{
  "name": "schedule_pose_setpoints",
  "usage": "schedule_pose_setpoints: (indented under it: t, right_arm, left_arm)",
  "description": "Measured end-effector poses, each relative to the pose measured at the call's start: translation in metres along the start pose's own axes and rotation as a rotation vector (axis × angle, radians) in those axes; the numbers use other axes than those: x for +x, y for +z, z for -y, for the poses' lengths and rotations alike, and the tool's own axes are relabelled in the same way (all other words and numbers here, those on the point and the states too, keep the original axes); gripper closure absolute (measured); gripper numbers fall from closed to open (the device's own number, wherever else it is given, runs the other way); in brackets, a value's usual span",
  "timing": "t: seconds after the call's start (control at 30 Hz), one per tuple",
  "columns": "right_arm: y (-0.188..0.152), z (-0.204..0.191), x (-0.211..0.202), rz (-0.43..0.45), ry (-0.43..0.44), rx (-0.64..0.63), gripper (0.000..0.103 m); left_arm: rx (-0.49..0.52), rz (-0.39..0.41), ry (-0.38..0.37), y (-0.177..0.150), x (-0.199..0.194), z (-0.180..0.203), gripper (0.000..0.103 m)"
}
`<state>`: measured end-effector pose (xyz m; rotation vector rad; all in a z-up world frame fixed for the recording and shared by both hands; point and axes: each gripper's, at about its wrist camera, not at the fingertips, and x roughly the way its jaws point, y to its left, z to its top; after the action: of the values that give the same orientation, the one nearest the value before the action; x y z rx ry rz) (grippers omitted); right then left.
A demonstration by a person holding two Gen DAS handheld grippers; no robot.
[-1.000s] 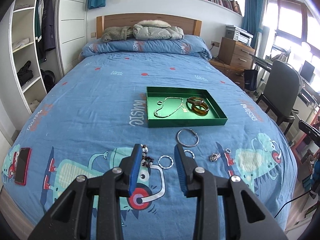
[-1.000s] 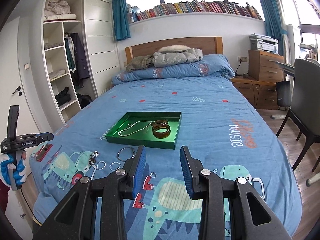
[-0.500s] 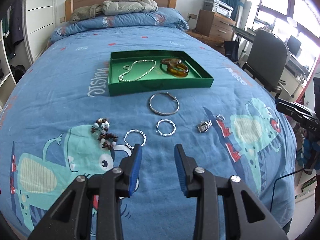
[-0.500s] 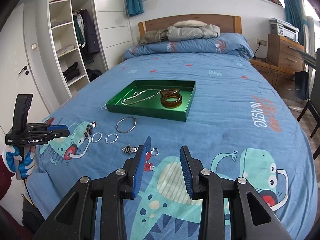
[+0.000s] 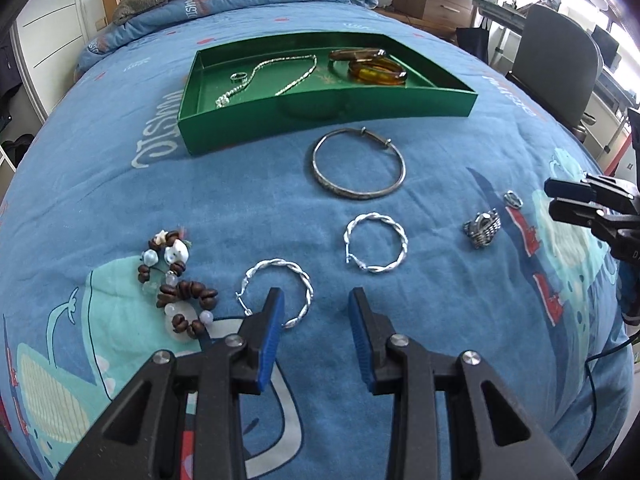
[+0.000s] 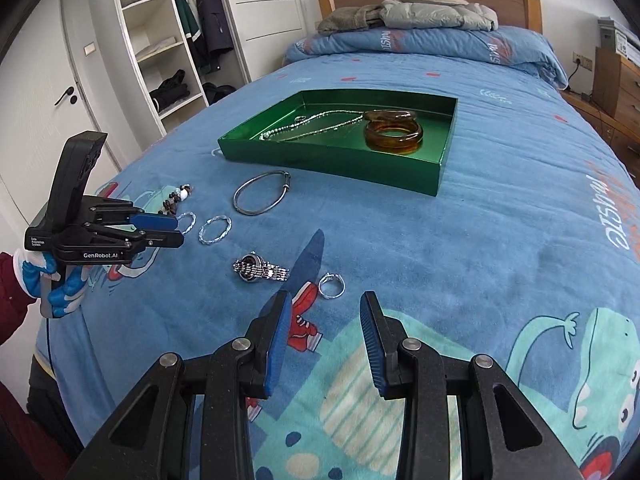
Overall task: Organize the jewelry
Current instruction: 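Move right tool to a small silver ring while left tool moves to a twisted silver hoop, then grasp and lift the silver ring with right tool while left tool grasps the twisted hoop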
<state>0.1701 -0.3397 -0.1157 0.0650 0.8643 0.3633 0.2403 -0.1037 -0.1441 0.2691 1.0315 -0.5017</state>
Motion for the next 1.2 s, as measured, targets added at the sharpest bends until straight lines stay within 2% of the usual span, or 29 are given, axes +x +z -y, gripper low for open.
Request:
schedule_pose_setpoints:
  t: [0.27,0.4,0.53,0.6,0.73,0.87,1.2]
  right_arm:
    - [0.005,0.003,0.032,-0.075,-0.005,-0.088,0.068]
    - [0.008,-0.004,0.039,-0.084,-0.017,-0.154,0.069]
    - [0.007,-0.011,0.044,-0.094,-0.040,-0.209,0.079]
    - [0.006,-0.013,0.044,-0.095,-0.042,-0.213,0.085]
    - [0.003,-0.015,0.043,-0.088,-0.061,-0.195,0.085]
    - [0.001,-0.016,0.037,-0.072,-0.083,-0.159,0.085]
    - [-0.016,-0.034,-0.001,-0.014,-0.092,-0.085,0.085]
  left_arm:
    - [0.078,0.008,0.048,-0.002,0.010,0.010,0.073]
    - [0.085,0.022,0.036,-0.004,0.010,0.013,0.081]
    - [0.101,0.042,0.040,-0.006,0.010,0.020,0.093]
    - [0.098,0.045,0.039,-0.007,0.010,0.022,0.099]
    - [0.083,0.055,0.054,-0.006,0.008,0.024,0.099]
    - [0.033,0.067,0.024,-0.006,-0.001,0.021,0.099]
    - [-0.013,0.138,-0.009,-0.013,-0.046,0.026,0.099]
